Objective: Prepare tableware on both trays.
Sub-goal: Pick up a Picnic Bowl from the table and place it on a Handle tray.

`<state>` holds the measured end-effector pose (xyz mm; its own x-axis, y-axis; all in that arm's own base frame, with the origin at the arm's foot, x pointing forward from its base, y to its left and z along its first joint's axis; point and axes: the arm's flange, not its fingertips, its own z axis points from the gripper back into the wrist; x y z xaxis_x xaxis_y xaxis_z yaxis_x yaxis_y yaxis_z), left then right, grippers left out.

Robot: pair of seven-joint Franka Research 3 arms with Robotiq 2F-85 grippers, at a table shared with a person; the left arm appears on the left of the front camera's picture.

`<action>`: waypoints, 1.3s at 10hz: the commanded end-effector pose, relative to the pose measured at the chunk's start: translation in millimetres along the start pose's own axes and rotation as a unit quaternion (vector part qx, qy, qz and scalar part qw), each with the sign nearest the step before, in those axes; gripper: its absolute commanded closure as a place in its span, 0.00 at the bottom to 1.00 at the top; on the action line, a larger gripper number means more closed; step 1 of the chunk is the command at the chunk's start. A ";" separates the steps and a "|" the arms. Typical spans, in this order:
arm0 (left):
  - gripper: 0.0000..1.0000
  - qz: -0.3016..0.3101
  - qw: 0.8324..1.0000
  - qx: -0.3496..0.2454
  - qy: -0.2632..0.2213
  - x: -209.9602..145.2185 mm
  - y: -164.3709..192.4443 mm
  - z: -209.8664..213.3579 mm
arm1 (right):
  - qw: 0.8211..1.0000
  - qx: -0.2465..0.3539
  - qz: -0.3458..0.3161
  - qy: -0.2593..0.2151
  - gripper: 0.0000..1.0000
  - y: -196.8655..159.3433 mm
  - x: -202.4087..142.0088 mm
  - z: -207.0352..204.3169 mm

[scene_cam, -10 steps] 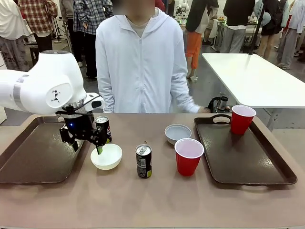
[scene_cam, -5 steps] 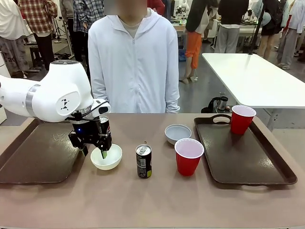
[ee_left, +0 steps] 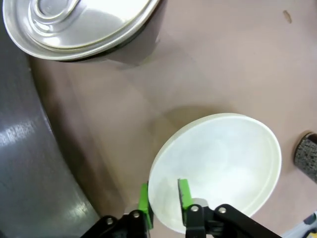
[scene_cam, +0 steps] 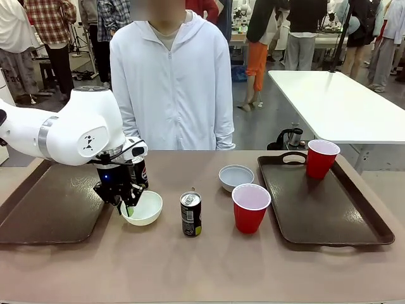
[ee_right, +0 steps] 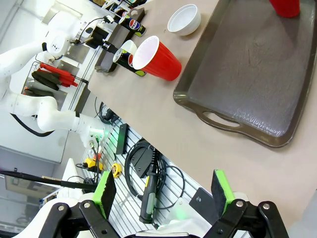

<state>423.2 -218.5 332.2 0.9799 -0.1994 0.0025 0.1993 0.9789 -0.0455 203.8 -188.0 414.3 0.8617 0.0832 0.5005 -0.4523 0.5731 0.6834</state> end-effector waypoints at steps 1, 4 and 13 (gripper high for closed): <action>1.00 0.025 1.000 0.013 0.001 3.8 -3.4 7.1 | 1.000 0.006 0.007 -0.006 0.00 0.1 0.5 0.3; 1.00 0.027 1.000 0.013 -0.003 2.6 1.9 13.6 | 1.000 0.006 0.007 -0.006 0.00 0.1 0.5 0.3; 1.00 0.034 0.997 -0.033 -0.060 -22.9 30.1 114.2 | 1.000 0.006 0.007 -0.006 0.00 0.1 0.5 0.3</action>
<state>406.3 -191.8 458.6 0.9821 -0.1149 0.1493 0.1295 0.9873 -0.0919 203.6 -188.1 414.2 0.8620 0.0826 0.5002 -0.4516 0.5733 0.6836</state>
